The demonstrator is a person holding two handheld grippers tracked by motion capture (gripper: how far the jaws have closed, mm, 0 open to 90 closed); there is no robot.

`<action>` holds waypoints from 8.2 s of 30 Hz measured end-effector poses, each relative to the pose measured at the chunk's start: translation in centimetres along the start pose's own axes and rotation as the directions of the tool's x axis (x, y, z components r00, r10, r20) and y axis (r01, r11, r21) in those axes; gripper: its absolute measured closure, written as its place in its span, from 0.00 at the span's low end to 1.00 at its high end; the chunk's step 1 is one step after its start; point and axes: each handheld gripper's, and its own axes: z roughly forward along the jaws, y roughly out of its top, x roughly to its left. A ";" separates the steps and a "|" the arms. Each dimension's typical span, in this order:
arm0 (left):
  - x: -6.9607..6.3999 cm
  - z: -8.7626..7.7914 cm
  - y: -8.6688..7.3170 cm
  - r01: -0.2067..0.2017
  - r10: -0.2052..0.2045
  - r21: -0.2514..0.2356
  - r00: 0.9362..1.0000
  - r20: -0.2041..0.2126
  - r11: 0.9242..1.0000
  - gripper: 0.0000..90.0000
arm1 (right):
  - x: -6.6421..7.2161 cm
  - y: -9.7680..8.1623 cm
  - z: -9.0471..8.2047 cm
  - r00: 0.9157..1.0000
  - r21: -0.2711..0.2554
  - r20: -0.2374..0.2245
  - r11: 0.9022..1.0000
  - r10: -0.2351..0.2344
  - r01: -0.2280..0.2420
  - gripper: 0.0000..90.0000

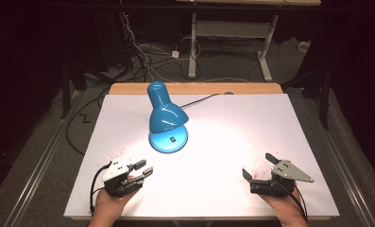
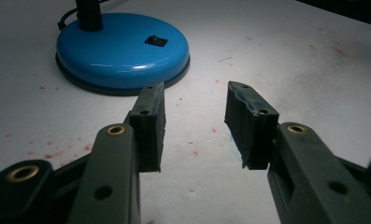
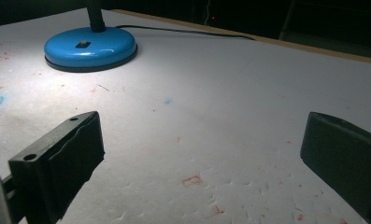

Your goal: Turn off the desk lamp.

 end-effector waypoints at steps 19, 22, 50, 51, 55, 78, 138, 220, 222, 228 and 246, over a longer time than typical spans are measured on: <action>0.2 0.2 0.1 0.016 -0.016 0.009 1.000 0.021 1.000 0.97 | 0.3 0.0 0.2 1.000 0.001 -0.014 1.000 -0.001 0.001 0.00; 0.2 0.4 0.2 0.011 -0.012 0.014 1.000 0.026 1.000 0.98 | 0.4 -0.1 0.2 1.000 0.003 -0.016 1.000 -0.009 0.009 0.00; -1.1 2.6 2.6 -0.030 0.030 0.005 0.998 0.049 1.000 0.98 | 0.3 -0.1 0.2 1.000 0.009 -0.031 1.000 0.005 -0.005 0.00; -1.1 2.9 2.7 -0.028 0.028 0.000 0.998 0.051 1.000 0.98 | 0.3 -0.1 0.2 1.000 0.008 -0.030 1.000 0.007 -0.007 0.00; -1.2 3.4 3.1 -0.008 0.008 -0.014 0.999 0.047 1.000 0.97 | 0.3 0.0 0.1 1.000 0.007 -0.028 1.000 0.007 -0.007 0.00; -1.0 9.9 4.8 -0.124 0.124 0.006 0.990 -0.073 0.992 0.98 | 0.4 0.1 -0.1 0.999 -0.007 -0.039 1.000 0.013 -0.013 0.00; -0.3 13.1 5.8 -0.150 0.184 0.144 0.947 -0.265 0.978 0.98 | 1.1 0.3 -0.1 0.998 -0.015 -0.065 1.000 0.025 -0.026 0.00; -0.3 -0.1 0.9 -0.051 0.055 0.048 0.995 -0.086 0.998 0.98 | 0.6 0.0 -0.5 0.999 -0.012 -0.038 0.999 0.033 -0.034 0.00; -0.1 -1.0 0.2 -0.047 0.051 0.040 0.995 -0.083 0.998 0.98 | 0.6 0.0 -0.5 0.999 -0.009 -0.037 1.000 0.029 -0.029 0.00; 0.2 -1.1 0.2 -0.023 0.024 0.026 0.998 -0.065 0.999 0.98 | 0.5 0.0 -0.6 0.999 -0.012 -0.038 0.999 0.030 -0.031 0.00; 0.6 -0.3 0.5 -0.002 0.005 0.068 0.999 -0.042 0.998 0.23 | 0.4 -0.1 -0.5 0.999 -0.011 -0.034 1.000 0.028 -0.028 0.00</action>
